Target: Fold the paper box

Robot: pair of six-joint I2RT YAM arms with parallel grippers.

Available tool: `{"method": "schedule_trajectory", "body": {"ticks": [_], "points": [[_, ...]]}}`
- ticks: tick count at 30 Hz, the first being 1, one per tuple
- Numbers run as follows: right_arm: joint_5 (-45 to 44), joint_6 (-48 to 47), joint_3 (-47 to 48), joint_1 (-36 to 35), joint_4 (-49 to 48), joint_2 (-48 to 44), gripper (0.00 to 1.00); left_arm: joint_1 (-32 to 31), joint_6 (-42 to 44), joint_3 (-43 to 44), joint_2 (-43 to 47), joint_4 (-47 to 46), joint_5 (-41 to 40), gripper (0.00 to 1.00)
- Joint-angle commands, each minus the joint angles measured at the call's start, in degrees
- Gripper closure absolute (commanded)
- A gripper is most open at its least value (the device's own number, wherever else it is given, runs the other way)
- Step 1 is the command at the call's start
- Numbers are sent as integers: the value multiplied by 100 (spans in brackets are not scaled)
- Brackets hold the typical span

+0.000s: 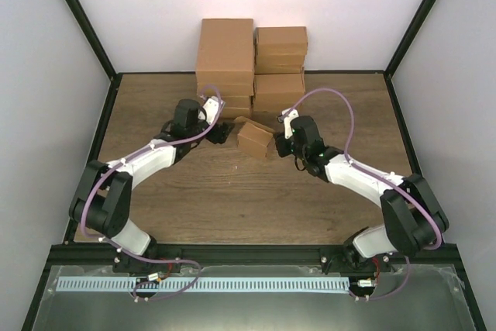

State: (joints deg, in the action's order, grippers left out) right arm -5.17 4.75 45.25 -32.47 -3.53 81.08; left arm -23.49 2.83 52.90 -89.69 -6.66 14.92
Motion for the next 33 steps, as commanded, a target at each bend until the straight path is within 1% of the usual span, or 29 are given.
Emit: {"method": "schedule_trajectory", "body": {"ticks": [1, 4, 6, 11, 13, 16, 20, 24, 33], "points": [[-107, -70, 307, -63, -41, 139, 61, 41, 231, 212, -177, 61, 146, 24], [-116, -63, 396, -67, -2, 216, 69, 50, 269, 275, -242, 98, 196, 27], [-103, -49, 436, -75, 30, 249, 76, 56, 301, 345, -299, 155, 184, 28], [-83, -40, 501, -75, 71, 277, 92, 63, 395, 719, -545, 428, 113, 34], [-89, -54, 502, -77, 76, 278, 93, 63, 449, 838, -634, 512, 169, 37], [-70, -71, 510, -80, 89, 277, 95, 63, 510, 970, -720, 563, 226, 37], [-80, -89, 536, -82, 106, 301, 95, 64, 638, 1179, -847, 654, 434, 36], [-62, -89, 588, -75, 150, 360, 95, 65, 651, 1509, -1064, 852, 459, 39], [-6, -89, 624, -78, 151, 365, 95, 63, 786, 1968, -1411, 1180, 721, 39]]}}
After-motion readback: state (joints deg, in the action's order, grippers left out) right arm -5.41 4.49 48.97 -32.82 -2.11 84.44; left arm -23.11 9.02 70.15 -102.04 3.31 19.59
